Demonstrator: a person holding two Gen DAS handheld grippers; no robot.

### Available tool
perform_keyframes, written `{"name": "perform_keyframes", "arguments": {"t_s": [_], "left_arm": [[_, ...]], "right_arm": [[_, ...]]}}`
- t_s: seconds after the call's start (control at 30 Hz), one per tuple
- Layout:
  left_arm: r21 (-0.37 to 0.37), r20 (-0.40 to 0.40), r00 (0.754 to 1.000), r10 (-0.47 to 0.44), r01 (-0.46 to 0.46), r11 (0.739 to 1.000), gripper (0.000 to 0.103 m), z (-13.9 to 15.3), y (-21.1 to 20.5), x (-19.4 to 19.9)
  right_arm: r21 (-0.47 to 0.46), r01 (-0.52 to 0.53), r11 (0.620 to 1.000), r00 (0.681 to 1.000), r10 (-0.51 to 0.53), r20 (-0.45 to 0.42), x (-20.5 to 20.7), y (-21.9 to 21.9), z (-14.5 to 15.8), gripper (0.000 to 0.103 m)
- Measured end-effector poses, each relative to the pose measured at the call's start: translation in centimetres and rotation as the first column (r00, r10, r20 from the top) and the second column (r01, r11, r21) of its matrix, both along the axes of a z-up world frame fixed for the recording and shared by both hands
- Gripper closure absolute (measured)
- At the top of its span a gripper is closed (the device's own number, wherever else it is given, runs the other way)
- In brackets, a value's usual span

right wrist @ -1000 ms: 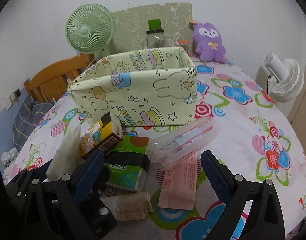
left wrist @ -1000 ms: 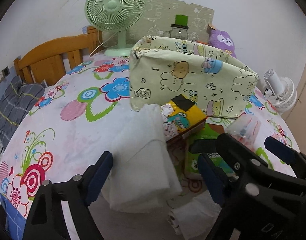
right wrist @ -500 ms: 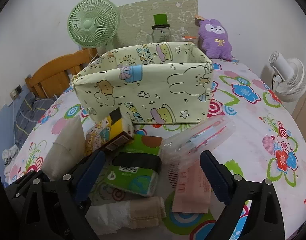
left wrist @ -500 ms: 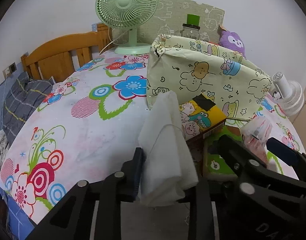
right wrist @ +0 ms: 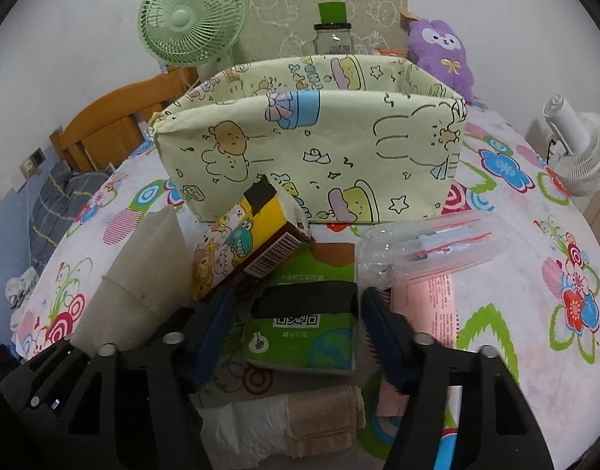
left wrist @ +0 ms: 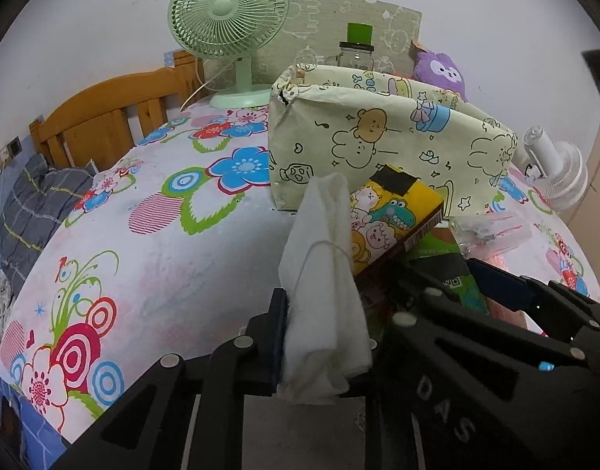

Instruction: Organize soft objects

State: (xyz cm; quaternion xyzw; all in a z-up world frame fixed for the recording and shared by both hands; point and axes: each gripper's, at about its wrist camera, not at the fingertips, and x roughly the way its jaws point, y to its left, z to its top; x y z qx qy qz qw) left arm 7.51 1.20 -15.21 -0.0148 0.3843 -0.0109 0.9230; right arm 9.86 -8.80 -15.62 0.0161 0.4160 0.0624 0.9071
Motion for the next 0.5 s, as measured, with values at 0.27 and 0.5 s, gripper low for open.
{"name": "perform_keyframes", "arguments": {"t_s": [0.27,0.5], "left_arm": [[-0.023,0.001,1.0,-0.002,0.002,1.0,0.088,0.3,0.0,0.0],[-0.034,0.03,0.999,-0.015,0.016,0.999,0.089,1.3,-0.5,-0.4]], "right_arm": [[0.005,0.019,1.0,1.0,-0.019,-0.001,-0.2,-0.2,0.3,0.058],[0.024,0.035,0.999,0.999,-0.035,0.025,-0.9,-0.7,1.3,0.059]]}}
